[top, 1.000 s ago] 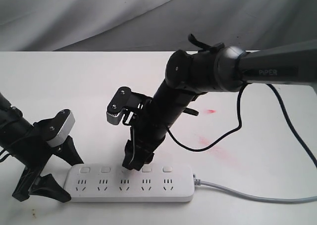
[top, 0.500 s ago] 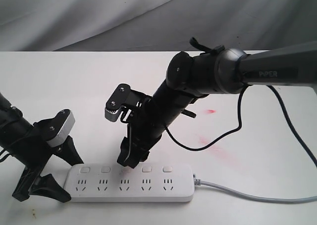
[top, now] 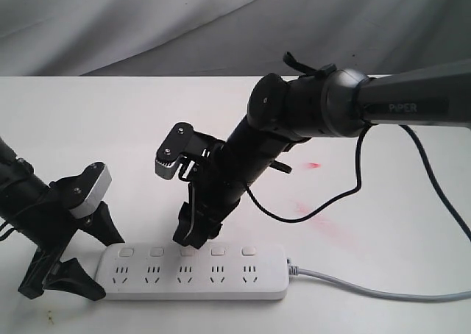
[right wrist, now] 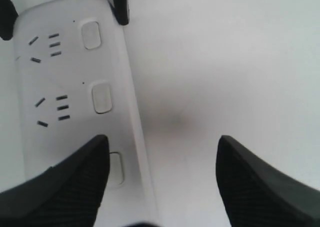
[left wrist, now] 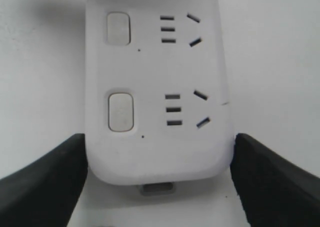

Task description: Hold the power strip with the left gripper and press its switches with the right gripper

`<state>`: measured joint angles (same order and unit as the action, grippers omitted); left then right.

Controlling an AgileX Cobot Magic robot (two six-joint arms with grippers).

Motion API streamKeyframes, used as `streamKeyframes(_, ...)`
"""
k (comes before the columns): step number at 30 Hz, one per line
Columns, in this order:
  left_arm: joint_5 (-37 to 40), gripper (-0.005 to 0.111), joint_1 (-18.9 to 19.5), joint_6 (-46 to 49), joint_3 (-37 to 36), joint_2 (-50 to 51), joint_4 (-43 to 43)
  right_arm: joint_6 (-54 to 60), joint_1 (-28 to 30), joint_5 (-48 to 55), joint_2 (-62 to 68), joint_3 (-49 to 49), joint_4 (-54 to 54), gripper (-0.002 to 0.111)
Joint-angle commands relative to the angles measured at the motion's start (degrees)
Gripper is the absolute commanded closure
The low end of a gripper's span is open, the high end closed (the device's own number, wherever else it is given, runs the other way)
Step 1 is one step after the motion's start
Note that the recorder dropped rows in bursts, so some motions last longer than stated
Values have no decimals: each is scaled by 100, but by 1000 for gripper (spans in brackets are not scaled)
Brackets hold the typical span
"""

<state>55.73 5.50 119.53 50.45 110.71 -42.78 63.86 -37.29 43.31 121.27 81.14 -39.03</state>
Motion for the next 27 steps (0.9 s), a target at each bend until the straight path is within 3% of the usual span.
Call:
streamKeyframes(1, -22, 45, -38, 37, -28, 3, 18, 57, -32, -200, 22, -114, -39, 51)
streamKeyframes(6, -12, 45, -38, 37, -28, 3, 18, 57, -42, -113, 228, -254, -43, 51)
streamKeyframes(14, -12, 45, -38, 37, -28, 3, 18, 43, -42, -437, -504, -264, -11, 51)
streamKeyframes(19, -12, 45, -38, 37, -28, 3, 18, 65, -99, -599, -111, -508, -158, 51)
streamKeyframes(27, 35, 45, -38, 37, -28, 3, 5, -367, -123, -644, -265, -535, 397, 53)
